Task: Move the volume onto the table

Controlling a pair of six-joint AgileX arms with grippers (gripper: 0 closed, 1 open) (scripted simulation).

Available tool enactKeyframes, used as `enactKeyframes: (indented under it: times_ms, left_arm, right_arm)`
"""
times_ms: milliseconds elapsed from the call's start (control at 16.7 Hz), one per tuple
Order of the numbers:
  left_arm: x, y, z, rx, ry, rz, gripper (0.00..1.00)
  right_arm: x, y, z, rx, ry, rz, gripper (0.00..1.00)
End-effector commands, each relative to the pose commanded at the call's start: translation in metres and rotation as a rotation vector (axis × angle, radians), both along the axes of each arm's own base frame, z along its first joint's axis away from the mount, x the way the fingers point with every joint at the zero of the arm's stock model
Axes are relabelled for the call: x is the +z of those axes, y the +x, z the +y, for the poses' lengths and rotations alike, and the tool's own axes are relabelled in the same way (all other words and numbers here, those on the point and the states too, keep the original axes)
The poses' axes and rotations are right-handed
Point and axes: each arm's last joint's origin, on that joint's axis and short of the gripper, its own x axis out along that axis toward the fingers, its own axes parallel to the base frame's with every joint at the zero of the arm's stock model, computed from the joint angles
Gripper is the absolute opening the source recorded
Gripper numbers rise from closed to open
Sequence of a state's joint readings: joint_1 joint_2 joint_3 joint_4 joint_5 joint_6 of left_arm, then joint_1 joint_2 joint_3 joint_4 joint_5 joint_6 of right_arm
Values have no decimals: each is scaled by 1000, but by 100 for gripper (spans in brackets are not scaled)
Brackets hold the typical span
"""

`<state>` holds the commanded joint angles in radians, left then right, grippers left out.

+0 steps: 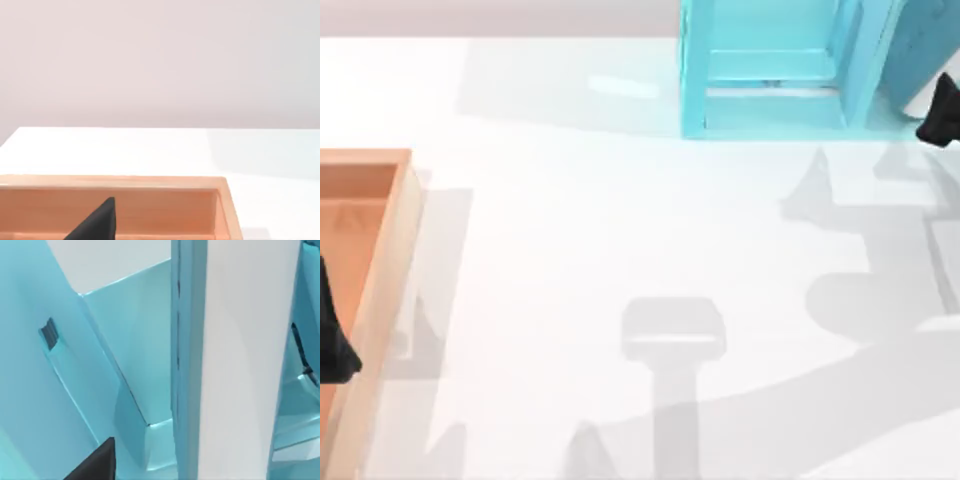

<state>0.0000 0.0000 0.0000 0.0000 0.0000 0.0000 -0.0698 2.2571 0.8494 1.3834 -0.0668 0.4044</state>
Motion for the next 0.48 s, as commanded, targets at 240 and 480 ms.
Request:
enactKeyframes:
  times_ms: [240,480]
  left_arm:
    - [0,0,0,0,0,0,100]
    - [0,0,0,0,0,0,100]
  right_arm:
    - [-2,45,0,-1,0,-6,100]
    - [0,80,1,-1,0,-6,100]
